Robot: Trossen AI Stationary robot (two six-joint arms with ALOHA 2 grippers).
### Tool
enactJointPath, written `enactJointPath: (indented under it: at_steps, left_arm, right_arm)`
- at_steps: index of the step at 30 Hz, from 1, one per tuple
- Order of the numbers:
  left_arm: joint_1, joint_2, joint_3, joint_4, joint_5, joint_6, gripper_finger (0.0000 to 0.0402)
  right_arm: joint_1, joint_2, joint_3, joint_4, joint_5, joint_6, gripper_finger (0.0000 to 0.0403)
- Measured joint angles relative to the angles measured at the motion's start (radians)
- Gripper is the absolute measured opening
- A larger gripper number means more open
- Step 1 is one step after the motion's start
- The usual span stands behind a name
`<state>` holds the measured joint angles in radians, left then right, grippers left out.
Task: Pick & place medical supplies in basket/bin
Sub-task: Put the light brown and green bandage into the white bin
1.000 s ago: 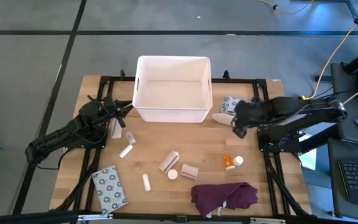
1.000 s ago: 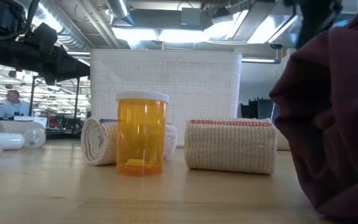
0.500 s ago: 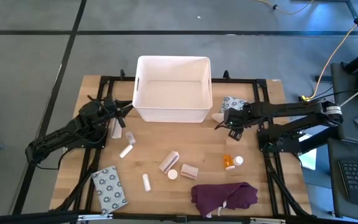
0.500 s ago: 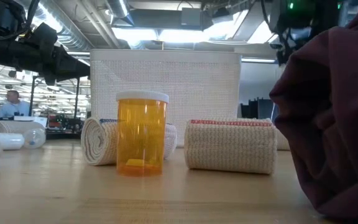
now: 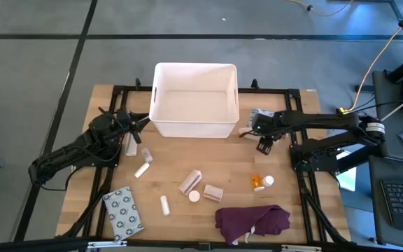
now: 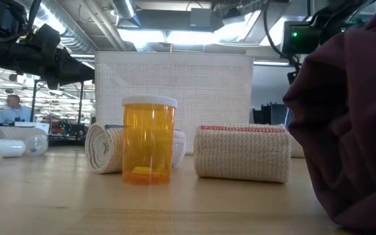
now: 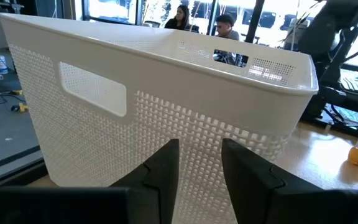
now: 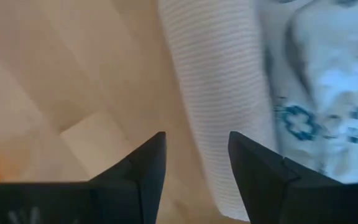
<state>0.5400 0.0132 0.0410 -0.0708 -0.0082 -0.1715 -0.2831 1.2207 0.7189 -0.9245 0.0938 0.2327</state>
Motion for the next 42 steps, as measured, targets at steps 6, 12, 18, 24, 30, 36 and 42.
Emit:
enactJointPath:
  at_steps: [6,12,18,24,30,36,42]
  left_arm:
    - [0.000,0.000,0.000,0.000,-0.001,0.000,0.0116]
    - [0.000,0.000,0.000,0.000,-0.001,0.001,0.0116]
    - [0.000,0.000,0.000,0.000,-0.002,0.001,0.0116]
    - [0.000,0.000,0.000,0.000,-0.002,0.000,0.0116]
    - [0.000,0.000,0.000,0.000,-0.001,-0.001,0.0116]
    - [0.000,0.000,0.000,0.000,-0.001,0.000,0.0116]
    - [0.000,0.000,0.000,0.000,0.000,-0.001,0.0116]
  right_arm:
    - [-0.023,0.105,0.000,0.002,0.000,-0.002,0.0176]
    - [-0.028,0.191,0.003,0.000,0.000,-0.002,0.0140]
    - [-0.028,0.183,0.002,-0.002,-0.018,-0.005,0.0054]
    - [-0.028,0.118,0.000,-0.012,-0.071,-0.017,0.0008]
    - [-0.028,0.025,0.000,-0.049,-0.057,-0.021,0.0004]
    - [-0.028,-0.029,0.000,-0.037,-0.013,-0.007,0.0004]
    - [-0.028,-0.028,0.000,-0.035,-0.016,-0.006,0.0004]
